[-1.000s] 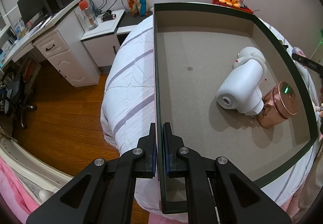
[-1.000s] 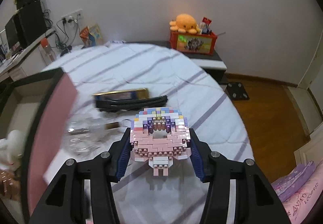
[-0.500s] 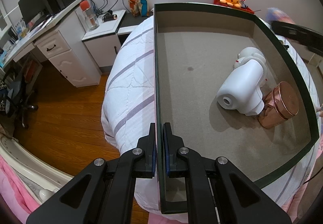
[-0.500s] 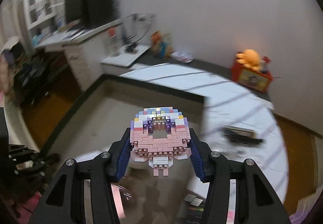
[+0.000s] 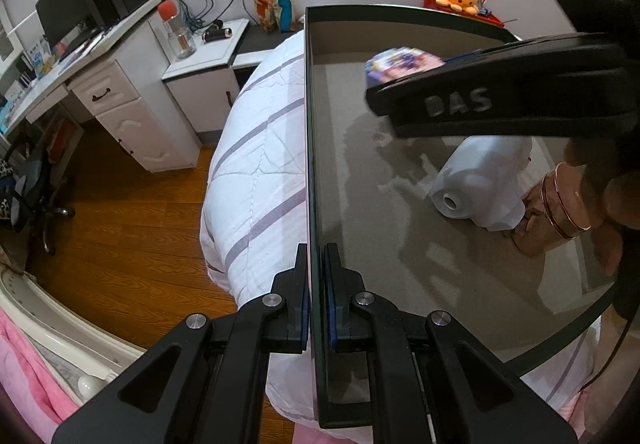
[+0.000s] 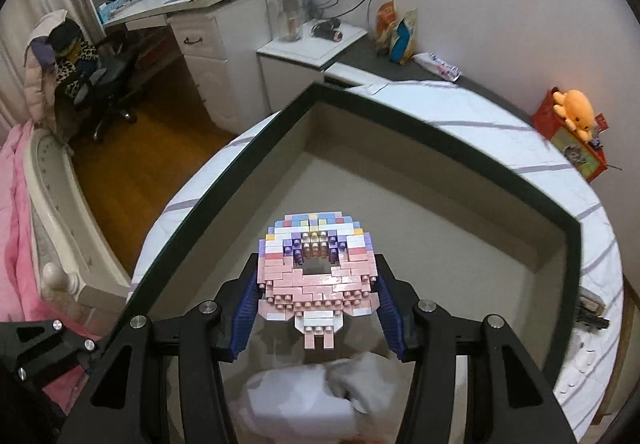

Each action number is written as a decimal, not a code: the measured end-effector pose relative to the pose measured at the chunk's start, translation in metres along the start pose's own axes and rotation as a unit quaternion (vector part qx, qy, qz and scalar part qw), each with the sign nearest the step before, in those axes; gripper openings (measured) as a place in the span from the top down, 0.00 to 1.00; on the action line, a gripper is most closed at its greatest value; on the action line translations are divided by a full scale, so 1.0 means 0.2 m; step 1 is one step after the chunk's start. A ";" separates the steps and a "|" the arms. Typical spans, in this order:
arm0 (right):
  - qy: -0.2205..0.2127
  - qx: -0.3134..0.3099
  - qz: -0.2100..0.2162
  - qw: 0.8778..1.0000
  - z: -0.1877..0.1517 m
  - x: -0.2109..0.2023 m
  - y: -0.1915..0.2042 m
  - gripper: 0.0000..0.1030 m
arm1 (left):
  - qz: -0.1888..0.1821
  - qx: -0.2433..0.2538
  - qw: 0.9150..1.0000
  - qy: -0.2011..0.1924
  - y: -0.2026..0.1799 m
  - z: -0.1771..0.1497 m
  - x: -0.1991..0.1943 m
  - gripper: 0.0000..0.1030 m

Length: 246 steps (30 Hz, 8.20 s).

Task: Organize rigid objects
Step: 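Place the pink block figure in the box and release, then grasp the blue-gold battery pack with the right gripper, then carry the battery pack into the box and release it, then grasp the pink-skinned doll in blue dress with the right gripper, then carry the doll into the box and release it beside the hair dryer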

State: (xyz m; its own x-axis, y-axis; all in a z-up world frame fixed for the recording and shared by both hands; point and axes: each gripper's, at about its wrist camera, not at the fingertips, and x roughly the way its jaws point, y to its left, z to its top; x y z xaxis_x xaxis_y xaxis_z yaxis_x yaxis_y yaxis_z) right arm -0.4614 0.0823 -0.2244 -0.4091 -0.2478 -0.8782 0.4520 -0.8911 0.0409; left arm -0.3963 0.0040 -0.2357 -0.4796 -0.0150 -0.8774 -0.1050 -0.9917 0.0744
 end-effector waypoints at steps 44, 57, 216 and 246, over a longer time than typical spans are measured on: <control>-0.064 0.180 -0.138 0.972 -0.41 -0.21 -1.14 0.24 | 0.007 0.000 1.000 0.005 -0.01 0.01 0.01 0.94; 0.000 0.164 -0.121 0.979 -0.29 -0.05 -1.22 0.23 | 0.010 0.002 1.000 0.011 -0.01 0.01 0.02 0.94; -0.229 0.184 -0.055 0.954 -0.97 -0.63 -0.59 0.74 | 0.006 -0.004 1.000 0.007 -0.02 0.01 0.03 0.93; -0.224 0.056 -0.096 0.968 -0.57 -0.58 -0.27 0.74 | 0.006 -0.006 1.000 0.007 -0.02 0.01 0.03 0.93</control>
State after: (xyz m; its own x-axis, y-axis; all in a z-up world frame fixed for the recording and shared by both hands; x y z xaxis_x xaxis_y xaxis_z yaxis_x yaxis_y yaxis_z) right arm -0.3487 0.2021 -0.1795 -0.7909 -0.1905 -0.5815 0.2544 -0.9666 -0.0295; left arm -0.4009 0.0082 -0.2402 -0.4680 -0.0296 -0.8832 -0.0885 -0.9928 0.0802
